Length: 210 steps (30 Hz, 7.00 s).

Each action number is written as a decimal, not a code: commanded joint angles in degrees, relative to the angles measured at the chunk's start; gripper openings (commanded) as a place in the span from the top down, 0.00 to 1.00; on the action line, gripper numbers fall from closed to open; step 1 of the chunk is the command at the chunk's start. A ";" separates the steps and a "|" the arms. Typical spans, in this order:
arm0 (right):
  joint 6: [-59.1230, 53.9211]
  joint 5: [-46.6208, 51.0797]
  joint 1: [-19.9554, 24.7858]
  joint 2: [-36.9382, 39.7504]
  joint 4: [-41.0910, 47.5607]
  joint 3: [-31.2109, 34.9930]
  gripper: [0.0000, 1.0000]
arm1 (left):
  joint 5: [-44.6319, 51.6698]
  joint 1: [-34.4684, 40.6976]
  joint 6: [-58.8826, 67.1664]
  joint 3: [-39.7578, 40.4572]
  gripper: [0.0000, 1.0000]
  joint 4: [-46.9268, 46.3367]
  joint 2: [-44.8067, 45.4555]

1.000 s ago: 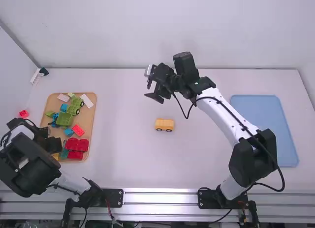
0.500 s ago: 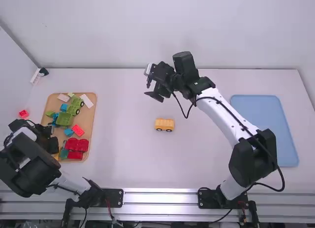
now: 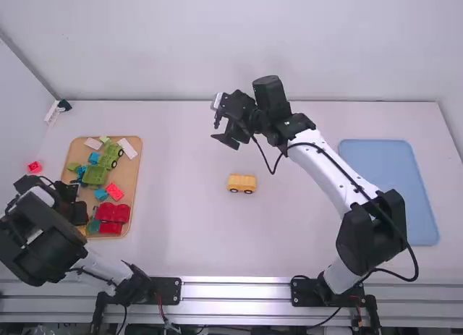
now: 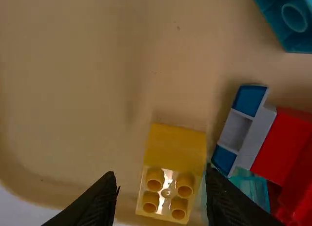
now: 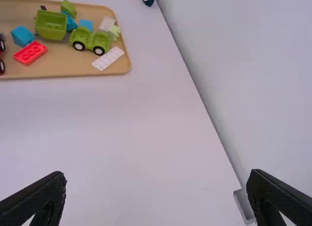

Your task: Assemble lego blocks to make yellow taxi

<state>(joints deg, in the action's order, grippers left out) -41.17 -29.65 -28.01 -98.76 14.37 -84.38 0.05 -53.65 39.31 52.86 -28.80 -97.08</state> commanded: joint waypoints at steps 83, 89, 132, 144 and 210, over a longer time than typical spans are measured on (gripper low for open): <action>-5.31 -13.40 0.00 -0.24 11.08 -3.74 0.01 | 1.44 0.09 -2.47 -2.84 0.70 2.91 -0.63; -5.40 -11.87 0.00 -0.24 10.99 -3.74 0.01 | 2.03 1.84 -8.76 6.14 0.89 -8.79 -0.63; -12.28 -20.15 16.55 1.16 24.74 -3.74 0.01 | 11.69 66.49 27.21 13.60 0.98 -5.75 -7.78; -12.28 -19.96 17.57 1.27 26.95 -3.72 0.01 | 9.25 69.68 28.22 13.51 0.81 -3.41 -12.68; -5.03 -31.63 20.79 0.02 -4.90 21.46 0.01 | 58.86 49.20 35.89 -4.92 0.33 32.30 -18.67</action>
<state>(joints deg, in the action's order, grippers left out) -48.84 -60.90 -7.09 -99.09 8.78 -62.72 58.24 -4.34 74.61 47.68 3.77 -115.59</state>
